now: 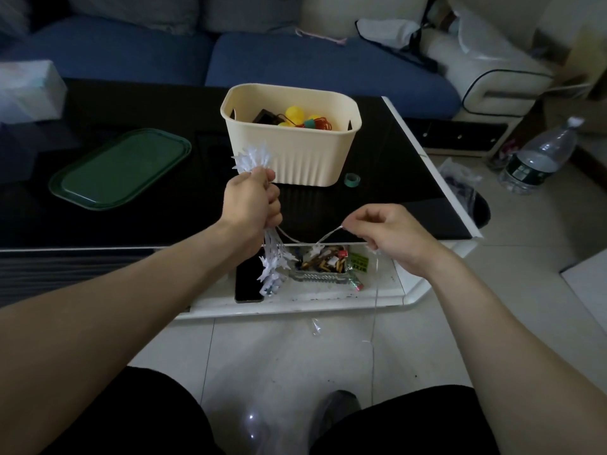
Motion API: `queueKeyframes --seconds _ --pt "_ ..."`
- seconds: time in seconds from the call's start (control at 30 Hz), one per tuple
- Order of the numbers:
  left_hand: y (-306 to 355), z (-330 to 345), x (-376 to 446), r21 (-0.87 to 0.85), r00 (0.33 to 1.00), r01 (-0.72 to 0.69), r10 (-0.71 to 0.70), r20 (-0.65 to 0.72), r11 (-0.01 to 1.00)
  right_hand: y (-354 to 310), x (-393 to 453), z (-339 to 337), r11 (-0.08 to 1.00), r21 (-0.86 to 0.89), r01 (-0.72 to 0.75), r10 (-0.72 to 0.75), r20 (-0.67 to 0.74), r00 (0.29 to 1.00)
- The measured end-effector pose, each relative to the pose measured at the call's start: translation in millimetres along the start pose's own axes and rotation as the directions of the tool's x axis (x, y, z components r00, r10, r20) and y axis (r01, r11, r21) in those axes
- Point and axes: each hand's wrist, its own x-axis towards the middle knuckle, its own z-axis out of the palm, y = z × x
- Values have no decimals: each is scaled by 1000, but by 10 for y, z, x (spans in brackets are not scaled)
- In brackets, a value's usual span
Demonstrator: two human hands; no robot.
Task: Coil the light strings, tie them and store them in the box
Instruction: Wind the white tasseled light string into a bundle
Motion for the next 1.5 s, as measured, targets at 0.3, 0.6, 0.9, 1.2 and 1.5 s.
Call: queueKeyframes --seconds 0.3,0.6,0.9,1.2,1.5 --pt "-72 106 -60 -27 997 55 -54 50 998 -131 18 263 984 -145 103 -85 126 988" --pt "-142 122 -77 42 981 182 -184 66 982 -81 47 378 972 -100 214 -215 -1 977" --pt "-263 95 -67 357 952 237 -289 98 904 -122 42 506 988 -88 127 -131 -39 991" --pt "-248 31 -87 617 956 134 -266 127 775 -141 17 539 954 -293 60 -6 183 983" --pt "-101 6 -43 434 992 97 -124 34 896 -62 83 607 946 -289 -146 175 77 982"
